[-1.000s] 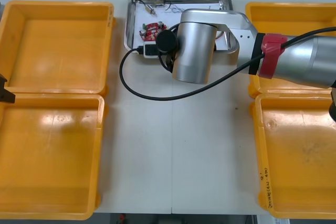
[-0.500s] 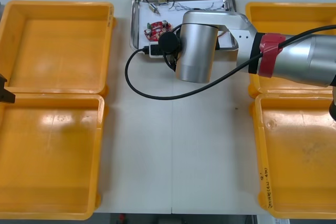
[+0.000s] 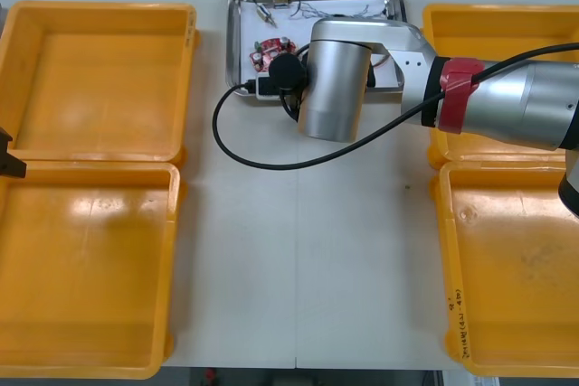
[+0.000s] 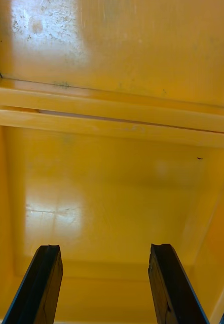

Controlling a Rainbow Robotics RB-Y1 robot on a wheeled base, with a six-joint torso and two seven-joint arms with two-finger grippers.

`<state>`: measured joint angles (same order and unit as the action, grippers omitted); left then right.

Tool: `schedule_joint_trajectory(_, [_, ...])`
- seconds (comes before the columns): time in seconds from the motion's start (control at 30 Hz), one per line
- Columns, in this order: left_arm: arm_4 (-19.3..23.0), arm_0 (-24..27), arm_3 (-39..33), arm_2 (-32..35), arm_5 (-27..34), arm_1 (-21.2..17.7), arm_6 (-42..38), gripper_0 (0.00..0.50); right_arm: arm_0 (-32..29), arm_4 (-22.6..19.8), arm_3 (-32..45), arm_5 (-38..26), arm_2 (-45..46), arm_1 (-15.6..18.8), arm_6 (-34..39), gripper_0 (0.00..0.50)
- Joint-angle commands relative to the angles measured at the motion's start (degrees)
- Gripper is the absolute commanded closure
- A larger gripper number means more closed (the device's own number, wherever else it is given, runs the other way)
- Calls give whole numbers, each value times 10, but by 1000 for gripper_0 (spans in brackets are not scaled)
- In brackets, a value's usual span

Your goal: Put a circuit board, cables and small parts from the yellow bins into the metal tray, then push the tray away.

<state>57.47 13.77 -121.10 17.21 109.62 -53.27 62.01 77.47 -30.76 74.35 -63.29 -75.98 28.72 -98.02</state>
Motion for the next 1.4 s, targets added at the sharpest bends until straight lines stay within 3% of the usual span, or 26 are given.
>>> schedule_joint_trajectory(0.03, [1, -7, -15, 17, 4, -26, 52, 0, 31, -34, -1, -10, 40, -9, -22, 0])
schedule_joint_trajectory(0.27, [1, -7, -15, 17, 4, -26, 52, 0, 30, -54, 34, -91, 89, -9, -25, 0])
schedule_joint_trajectory(0.43, [1, -7, -15, 17, 4, -26, 52, 0, 21, -94, 69, -163, 138, -9, -22, 0])
schedule_joint_trajectory(0.87, [1, -7, -15, 17, 4, -26, 52, 0, -47, -113, 193, -398, 272, -7, 0, 0])
schedule_joint_trajectory(1.0, [1, -7, -15, 17, 4, -26, 52, 0, -64, -141, 203, -467, 326, -3, 10, 0])
schedule_joint_trajectory(1.27, [1, -7, -15, 17, 4, -26, 52, 0, -86, -161, 230, -467, 447, -2, 25, 0])
schedule_joint_trajectory(1.4, [1, -7, -15, 17, 4, -26, 52, 0, -113, -162, 265, -467, 494, 18, 37, 0])
